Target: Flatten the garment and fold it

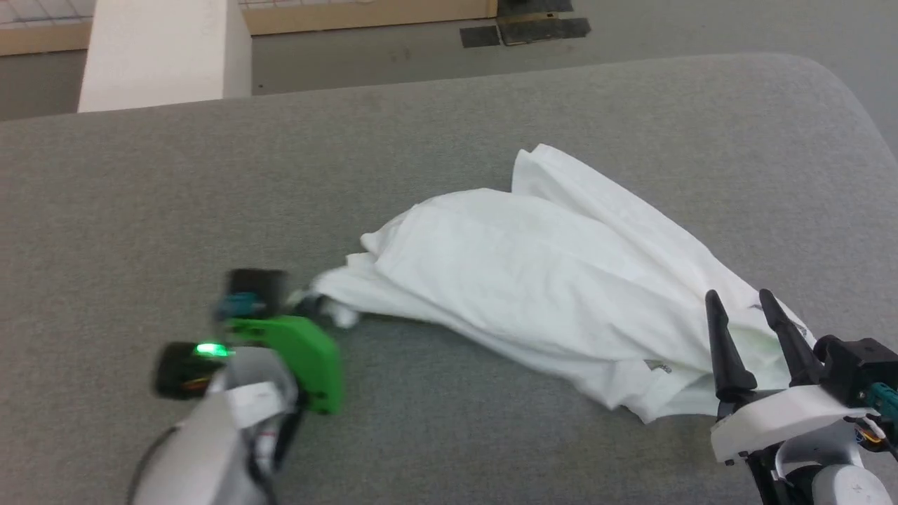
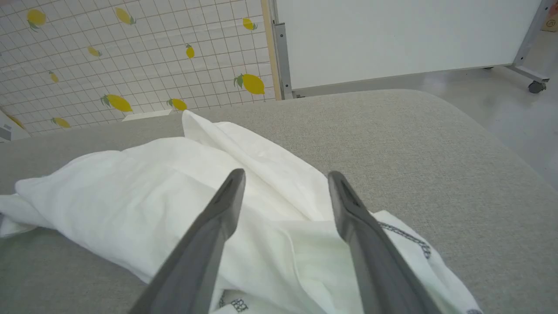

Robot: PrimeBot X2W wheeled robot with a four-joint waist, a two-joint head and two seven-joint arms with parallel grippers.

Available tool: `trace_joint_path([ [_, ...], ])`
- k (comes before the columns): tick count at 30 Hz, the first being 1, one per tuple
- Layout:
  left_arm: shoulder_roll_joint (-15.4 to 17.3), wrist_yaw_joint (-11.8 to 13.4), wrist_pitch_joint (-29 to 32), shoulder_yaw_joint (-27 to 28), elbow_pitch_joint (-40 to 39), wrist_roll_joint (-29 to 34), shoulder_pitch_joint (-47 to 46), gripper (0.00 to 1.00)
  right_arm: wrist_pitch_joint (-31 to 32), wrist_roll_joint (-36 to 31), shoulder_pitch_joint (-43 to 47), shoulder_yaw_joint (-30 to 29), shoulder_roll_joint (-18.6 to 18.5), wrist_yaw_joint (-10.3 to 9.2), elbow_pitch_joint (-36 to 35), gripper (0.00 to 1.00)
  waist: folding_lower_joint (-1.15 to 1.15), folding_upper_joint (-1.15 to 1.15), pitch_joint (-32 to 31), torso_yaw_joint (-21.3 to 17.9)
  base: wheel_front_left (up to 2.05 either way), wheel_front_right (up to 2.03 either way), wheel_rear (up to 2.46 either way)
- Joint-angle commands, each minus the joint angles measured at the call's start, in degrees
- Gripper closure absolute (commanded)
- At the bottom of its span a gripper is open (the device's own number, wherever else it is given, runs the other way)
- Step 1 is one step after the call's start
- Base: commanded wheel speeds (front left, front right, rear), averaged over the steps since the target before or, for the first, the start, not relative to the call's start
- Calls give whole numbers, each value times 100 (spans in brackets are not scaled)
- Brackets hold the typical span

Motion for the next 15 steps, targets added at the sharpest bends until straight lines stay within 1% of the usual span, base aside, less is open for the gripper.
trace_joint_path([
  [1, 196, 177, -145, 255, -179, -95, 164, 100, -4, -37, -91, 1, 2, -9, -40, 0, 0, 0, -115, 217, 0, 0, 0],
  [2, 346, 339, -269, 501, -343, -120, 285, 100, 23, -52, -95, 8, 2, -9, -56, 0, 0, 0, -124, 271, 0, 0, 0],
  [4, 580, 570, -377, 871, -569, -177, 517, 100, 69, -68, -106, 25, 2, -9, -75, 0, 0, 0, -133, 358, 0, 0, 0],
  [6, 717, 709, -459, 1156, -763, -273, 730, 100, 114, -86, -103, 51, 2, -9, -103, 0, 0, 0, -138, 442, 0, 0, 0],
  [9, 845, 832, -508, 1394, -843, -351, 985, 100, 182, -100, -90, 62, 2, -9, -134, 0, 0, 0, -133, 548, 0, 0, 0],
  [10, 836, 884, -542, 1451, -829, -377, 1058, 67, 215, -103, -85, 70, 2, -9, -140, 0, 0, 0, -139, 583, 0, 0, 0],
  [11, 817, 900, -561, 1457, -821, -391, 1113, 38, 247, -104, -77, 76, 2, -9, -147, 0, 0, 0, -144, 607, 0, 0, 0],
  [12, 750, 883, -586, 1443, -832, -446, 1170, 0, 280, -106, -70, 70, 2, -9, -143, 0, 0, 0, -154, 641, 0, 0, 0],
  [15, 532, 821, -800, 1383, -868, -545, 1281, 0, 360, -117, -52, 56, 2, -9, -106, 0, 0, 0, -194, 733, 0, 0, 0],
])
